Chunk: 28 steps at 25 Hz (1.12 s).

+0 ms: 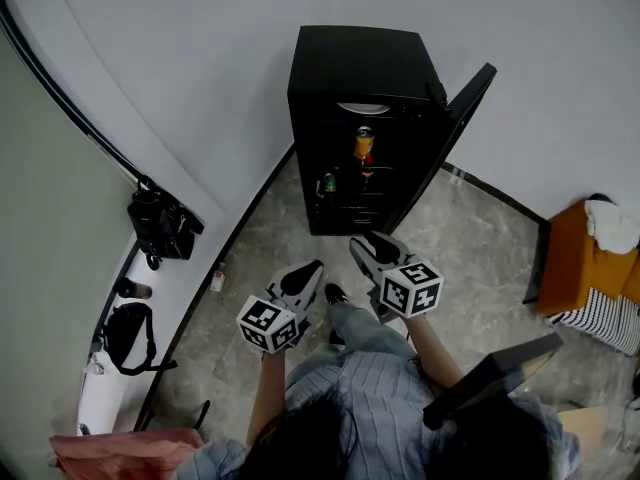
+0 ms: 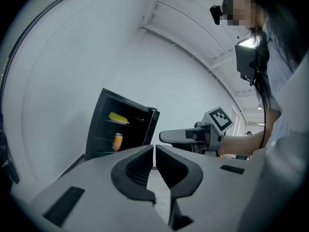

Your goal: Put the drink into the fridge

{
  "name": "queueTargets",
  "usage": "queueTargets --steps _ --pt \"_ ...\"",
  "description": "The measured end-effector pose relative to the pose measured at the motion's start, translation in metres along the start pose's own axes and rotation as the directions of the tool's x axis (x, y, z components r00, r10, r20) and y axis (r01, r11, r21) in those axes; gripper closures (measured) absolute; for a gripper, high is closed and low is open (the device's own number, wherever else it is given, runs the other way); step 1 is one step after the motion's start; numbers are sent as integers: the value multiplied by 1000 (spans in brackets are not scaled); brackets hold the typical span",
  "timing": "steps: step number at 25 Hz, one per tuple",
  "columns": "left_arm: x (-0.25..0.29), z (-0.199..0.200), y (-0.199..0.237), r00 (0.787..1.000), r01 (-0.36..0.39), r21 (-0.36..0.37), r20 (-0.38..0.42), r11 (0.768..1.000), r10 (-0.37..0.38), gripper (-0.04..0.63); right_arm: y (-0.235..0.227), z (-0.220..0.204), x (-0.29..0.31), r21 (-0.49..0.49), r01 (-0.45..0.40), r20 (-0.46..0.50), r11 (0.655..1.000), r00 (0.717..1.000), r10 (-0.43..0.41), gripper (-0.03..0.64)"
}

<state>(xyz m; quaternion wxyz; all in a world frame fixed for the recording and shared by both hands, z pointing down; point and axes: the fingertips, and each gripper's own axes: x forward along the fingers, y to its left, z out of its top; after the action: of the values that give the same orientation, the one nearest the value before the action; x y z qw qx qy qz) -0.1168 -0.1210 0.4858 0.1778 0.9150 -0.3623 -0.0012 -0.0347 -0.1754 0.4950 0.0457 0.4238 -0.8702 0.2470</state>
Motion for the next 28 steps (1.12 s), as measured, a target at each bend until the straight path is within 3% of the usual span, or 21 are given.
queueTargets --steps 14,23,28 --pt "-3 -43 -69 995 80 -54 -54 995 -83 586 14 -40 -86 28 57 -36 998 998 -56 468" --pt "16 -41 -104 996 80 -23 -42 997 -81 586 -2 -49 -146 42 88 -24 995 996 -87 469" --pt "27 -41 -158 995 96 -12 -23 995 -96 586 -7 -57 -199 58 73 -13 996 997 -72 471"
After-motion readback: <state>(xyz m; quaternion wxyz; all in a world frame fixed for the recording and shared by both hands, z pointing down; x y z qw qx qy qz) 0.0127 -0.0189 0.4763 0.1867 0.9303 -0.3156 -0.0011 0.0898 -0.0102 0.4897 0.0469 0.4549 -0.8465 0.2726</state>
